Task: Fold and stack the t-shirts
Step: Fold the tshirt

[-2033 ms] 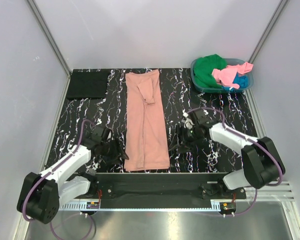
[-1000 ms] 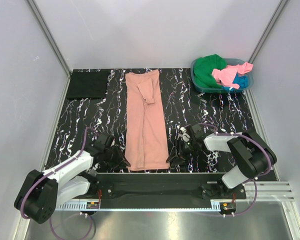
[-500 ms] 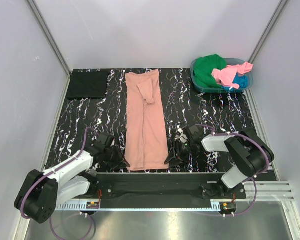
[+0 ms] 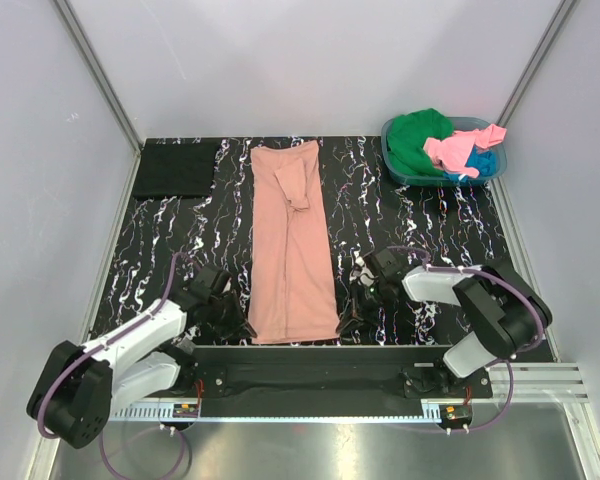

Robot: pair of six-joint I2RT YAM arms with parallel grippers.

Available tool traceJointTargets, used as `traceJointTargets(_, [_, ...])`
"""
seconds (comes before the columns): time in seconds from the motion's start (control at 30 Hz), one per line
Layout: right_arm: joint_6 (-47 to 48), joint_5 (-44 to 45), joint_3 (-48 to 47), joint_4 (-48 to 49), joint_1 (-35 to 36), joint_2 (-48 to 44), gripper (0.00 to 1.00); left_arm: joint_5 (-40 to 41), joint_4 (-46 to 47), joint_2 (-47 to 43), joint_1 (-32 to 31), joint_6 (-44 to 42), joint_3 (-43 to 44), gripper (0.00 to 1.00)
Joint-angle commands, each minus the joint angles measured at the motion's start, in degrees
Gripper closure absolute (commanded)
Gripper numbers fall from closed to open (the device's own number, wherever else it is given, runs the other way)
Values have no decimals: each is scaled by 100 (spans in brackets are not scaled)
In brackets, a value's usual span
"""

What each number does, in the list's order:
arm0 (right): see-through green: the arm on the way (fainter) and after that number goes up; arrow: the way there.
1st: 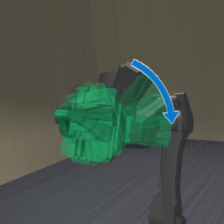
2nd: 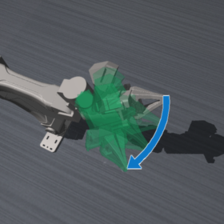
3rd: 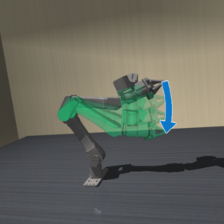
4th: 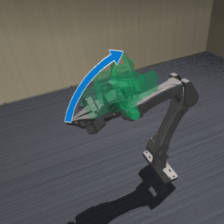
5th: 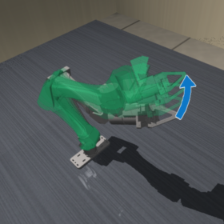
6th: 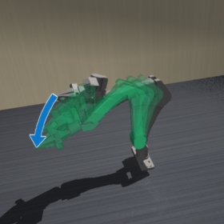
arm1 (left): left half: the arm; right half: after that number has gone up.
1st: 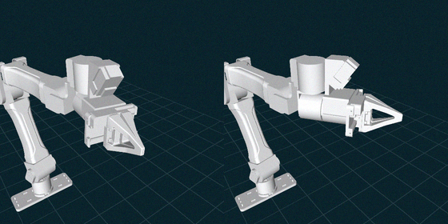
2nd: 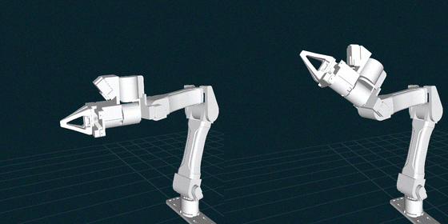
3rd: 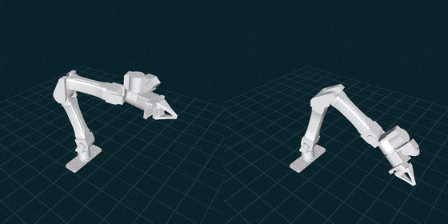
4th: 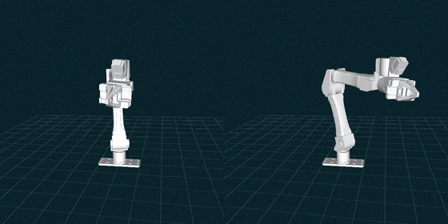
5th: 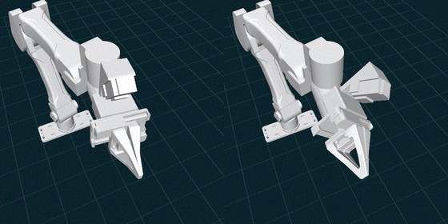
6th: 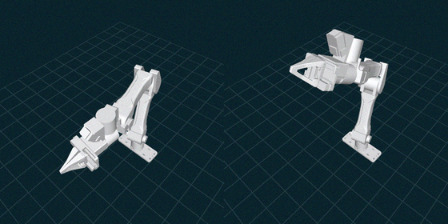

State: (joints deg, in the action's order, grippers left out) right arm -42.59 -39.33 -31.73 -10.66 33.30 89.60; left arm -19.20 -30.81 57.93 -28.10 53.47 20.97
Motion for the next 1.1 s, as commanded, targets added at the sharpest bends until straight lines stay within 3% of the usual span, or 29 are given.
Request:
traceJointTargets(0.0, [286, 530, -588, -946, 54, -635, 100, 337, -777, -168, -38, -232, 591, 100])
traceJointTargets(0.1, [444, 821, -1483, -1490, 36, -550, 100, 653, -1242, 103, -29, -512, 1486, 99])
traceJointTargets(0.2, [716, 1040, -2851, -2123, -69, -42, 100, 978, -1770, 926, 23, -934, 2681, 98])
traceJointTargets(0.27, [778, 1138, -3285, -2327, -157, 223, 100, 1067, -1990, 1333, 85, -1267, 3461, 97])
traceJointTargets(0.5, [1146, 1234, -4955, -2766, -728, 1601, 100, 954, -1999, 3117, 787, -1937, 5011, 95])
traceJointTargets(0.73, [1525, 989, -6617, -3196, -1097, 2851, 100, 760, -2096, 4743, 1087, -2271, 6873, 94])
traceJointTargets(1.07, [1561, 760, -7997, -3426, -1256, 4108, 100, 418, -1947, 5738, 1438, -2245, 7473, 94])
